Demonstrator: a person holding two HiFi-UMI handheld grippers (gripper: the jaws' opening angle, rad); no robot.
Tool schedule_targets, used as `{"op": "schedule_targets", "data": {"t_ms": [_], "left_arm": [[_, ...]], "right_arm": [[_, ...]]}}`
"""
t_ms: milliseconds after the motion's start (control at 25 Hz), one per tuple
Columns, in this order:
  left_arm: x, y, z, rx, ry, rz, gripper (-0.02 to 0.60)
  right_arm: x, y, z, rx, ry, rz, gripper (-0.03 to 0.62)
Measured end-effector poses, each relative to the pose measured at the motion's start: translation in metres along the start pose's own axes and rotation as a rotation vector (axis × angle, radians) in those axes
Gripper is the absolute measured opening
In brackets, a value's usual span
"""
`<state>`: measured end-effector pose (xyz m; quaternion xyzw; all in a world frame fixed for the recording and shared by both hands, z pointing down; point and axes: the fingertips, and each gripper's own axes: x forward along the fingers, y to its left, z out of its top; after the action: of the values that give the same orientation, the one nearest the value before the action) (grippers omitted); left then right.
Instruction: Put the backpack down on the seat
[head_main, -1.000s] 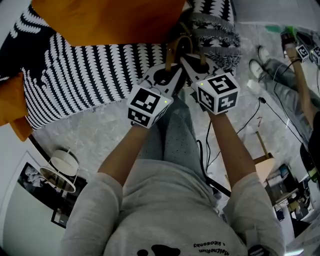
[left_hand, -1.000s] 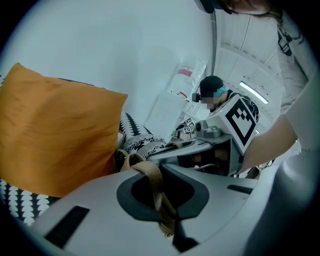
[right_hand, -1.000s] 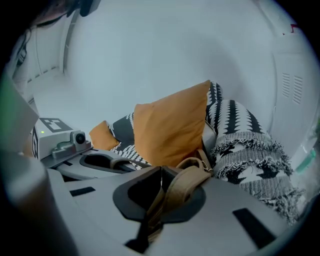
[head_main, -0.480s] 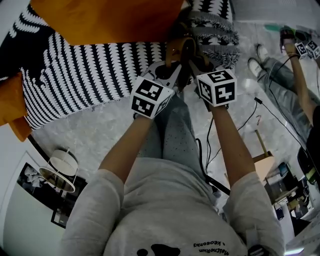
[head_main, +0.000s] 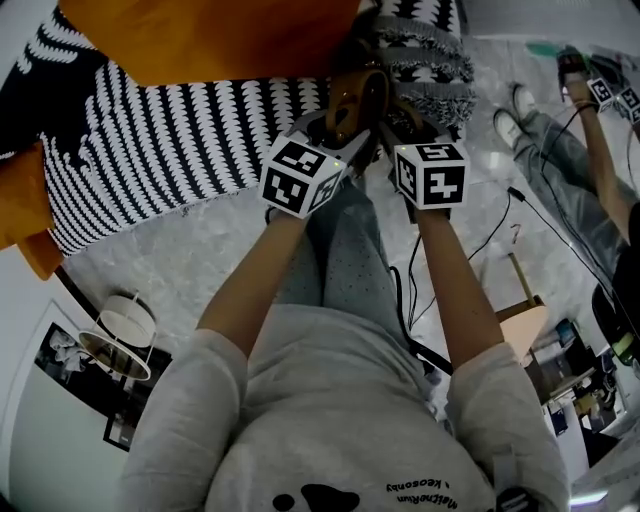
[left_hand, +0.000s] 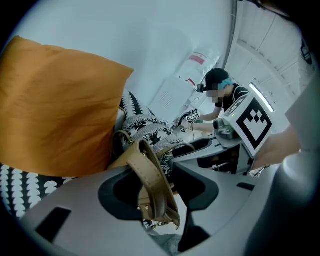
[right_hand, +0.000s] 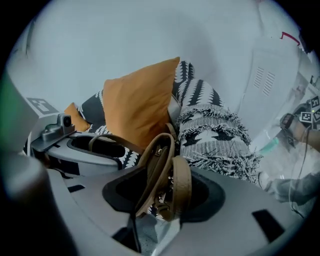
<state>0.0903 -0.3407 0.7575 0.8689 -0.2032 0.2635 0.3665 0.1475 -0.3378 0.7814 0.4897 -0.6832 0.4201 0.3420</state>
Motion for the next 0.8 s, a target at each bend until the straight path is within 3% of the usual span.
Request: {"op": "schedule_targets", "data": {"t_ms": [200,360,600,800], "left_arm": [[0.003,0.001,-0.013,-0.049,0.078,-0.005,0.233],[-0.007,-0.006,-0.011,-0.065,0.092,-0.015,0.242],[-0.028,-0.018,0.022,-0.089,0.017,-0.032,0.244],[-0.045,-0.027,0.045,-0.063,-0.018,-0.033,0.244]], "right_arm": [[-0.011,-0.013,-0.007,0.006,0.035,-0.071,0.238],[-0.026,-0.013,-0.002,0.002,0.021,-0.097,0.249],[-0.05,-0.002,0.02,0.004,-0.029,-0.105,0.25],[-0.067,0.012,0.037,-0.002,-0.072,-0.094,0.25]]}}
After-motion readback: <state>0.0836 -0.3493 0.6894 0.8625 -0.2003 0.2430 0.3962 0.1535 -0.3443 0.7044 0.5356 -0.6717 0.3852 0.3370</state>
